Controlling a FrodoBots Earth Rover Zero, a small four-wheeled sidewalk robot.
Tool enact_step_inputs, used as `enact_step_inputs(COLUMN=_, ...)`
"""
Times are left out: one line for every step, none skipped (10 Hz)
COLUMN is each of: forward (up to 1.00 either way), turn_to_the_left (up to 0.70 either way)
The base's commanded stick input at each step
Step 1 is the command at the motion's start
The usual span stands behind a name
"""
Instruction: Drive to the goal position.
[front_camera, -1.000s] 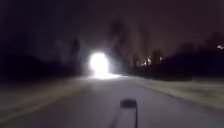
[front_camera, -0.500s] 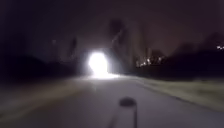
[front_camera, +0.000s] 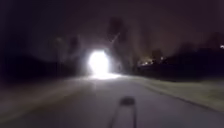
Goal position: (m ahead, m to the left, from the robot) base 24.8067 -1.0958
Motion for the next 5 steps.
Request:
enact_step_inputs(forward=1.0, turn_to_the_left=0.1)
enact_step_inputs(forward=1.0, turn_to_the_left=0.15)
enact_step_inputs(forward=1.0, turn_to_the_left=0.15)
enact_step_inputs(forward=1.0, turn_to_the_left=0.13)
enact_step_inputs(forward=1.0, turn_to_the_left=0.07)
